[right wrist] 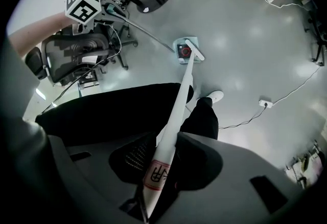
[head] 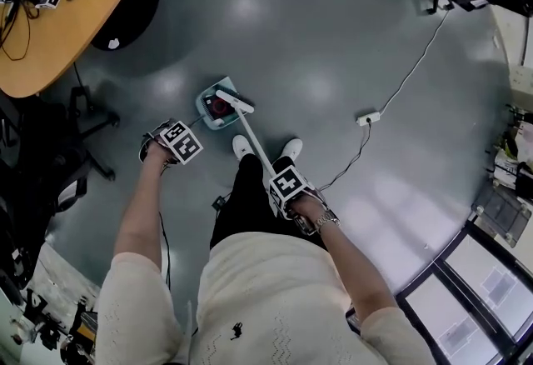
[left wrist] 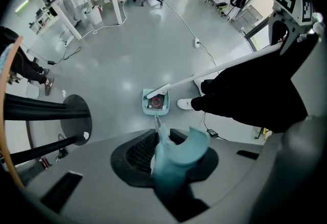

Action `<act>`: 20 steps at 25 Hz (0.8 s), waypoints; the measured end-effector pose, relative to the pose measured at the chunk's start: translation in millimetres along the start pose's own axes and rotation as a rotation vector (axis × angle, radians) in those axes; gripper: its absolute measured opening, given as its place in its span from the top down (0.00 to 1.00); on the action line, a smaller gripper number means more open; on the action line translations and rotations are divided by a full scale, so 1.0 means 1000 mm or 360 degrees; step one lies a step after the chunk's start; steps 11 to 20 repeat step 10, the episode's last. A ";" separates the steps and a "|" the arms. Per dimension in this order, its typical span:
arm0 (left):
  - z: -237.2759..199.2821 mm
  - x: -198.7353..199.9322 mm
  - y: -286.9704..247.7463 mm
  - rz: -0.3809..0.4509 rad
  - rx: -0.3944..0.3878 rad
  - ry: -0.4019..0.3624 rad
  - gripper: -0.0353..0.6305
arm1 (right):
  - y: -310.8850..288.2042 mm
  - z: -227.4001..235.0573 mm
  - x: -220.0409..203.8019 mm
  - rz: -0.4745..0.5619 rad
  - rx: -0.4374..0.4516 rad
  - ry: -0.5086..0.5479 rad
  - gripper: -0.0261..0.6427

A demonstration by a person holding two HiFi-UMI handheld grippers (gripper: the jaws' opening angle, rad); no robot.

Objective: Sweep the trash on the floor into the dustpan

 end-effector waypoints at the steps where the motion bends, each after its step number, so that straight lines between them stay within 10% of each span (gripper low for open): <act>1: 0.000 0.000 0.000 -0.0002 -0.0002 0.0000 0.81 | 0.000 0.000 0.000 0.0005 0.0004 -0.0004 0.78; 20: -0.009 0.000 0.000 -0.0020 -0.0049 0.0014 0.81 | -0.002 0.002 -0.002 0.0003 0.0010 -0.0022 0.78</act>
Point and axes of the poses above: the fingertips, and each gripper's own axes: y backward along the fingers, z to its right, x out of its top, the point moved 6 cm from there along y, backward along the fingers, and after that the axes turned 3 degrees about y, right-handed, at the moved point
